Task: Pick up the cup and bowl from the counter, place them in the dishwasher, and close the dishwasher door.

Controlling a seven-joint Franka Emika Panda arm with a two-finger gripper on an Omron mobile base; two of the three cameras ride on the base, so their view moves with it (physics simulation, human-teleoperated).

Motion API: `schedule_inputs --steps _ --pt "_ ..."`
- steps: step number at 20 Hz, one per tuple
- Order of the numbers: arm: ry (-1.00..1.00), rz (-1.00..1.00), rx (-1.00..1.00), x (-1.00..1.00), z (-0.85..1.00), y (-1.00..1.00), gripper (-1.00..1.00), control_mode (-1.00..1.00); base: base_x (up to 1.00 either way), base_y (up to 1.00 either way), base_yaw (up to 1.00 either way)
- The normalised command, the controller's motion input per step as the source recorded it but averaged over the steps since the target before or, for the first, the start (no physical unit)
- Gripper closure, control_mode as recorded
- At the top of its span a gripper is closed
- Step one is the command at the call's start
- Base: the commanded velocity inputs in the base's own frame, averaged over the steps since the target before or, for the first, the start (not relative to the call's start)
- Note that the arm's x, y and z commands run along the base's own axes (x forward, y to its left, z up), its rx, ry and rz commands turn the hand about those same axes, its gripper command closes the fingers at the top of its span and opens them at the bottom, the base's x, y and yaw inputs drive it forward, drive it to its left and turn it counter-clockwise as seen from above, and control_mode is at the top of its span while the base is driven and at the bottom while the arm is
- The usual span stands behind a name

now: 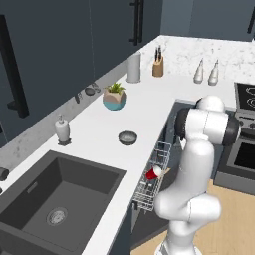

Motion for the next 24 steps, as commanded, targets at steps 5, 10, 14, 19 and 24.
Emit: schedule_inputs --steps 5,10,14,19,24 --pt "-0.35 0.30 -0.31 -0.08 0.51 0.81 -1.00 -1.00 0.00 0.00 0.00" --pt "-0.26 0.25 -0.35 0.01 0.07 0.83 -1.00 -1.00 0.00 0.00 0.00" --pt "-0.07 0.16 -0.27 0.31 -0.03 0.57 -1.00 -1.00 0.00 0.00 0.00" --pt "0.02 0.10 -0.16 0.48 -0.27 0.32 -1.00 -1.00 0.00 0.00 0.00" --pt "0.01 0.03 -0.12 0.56 -0.43 0.12 -1.00 -1.00 0.00 0.00 0.00"
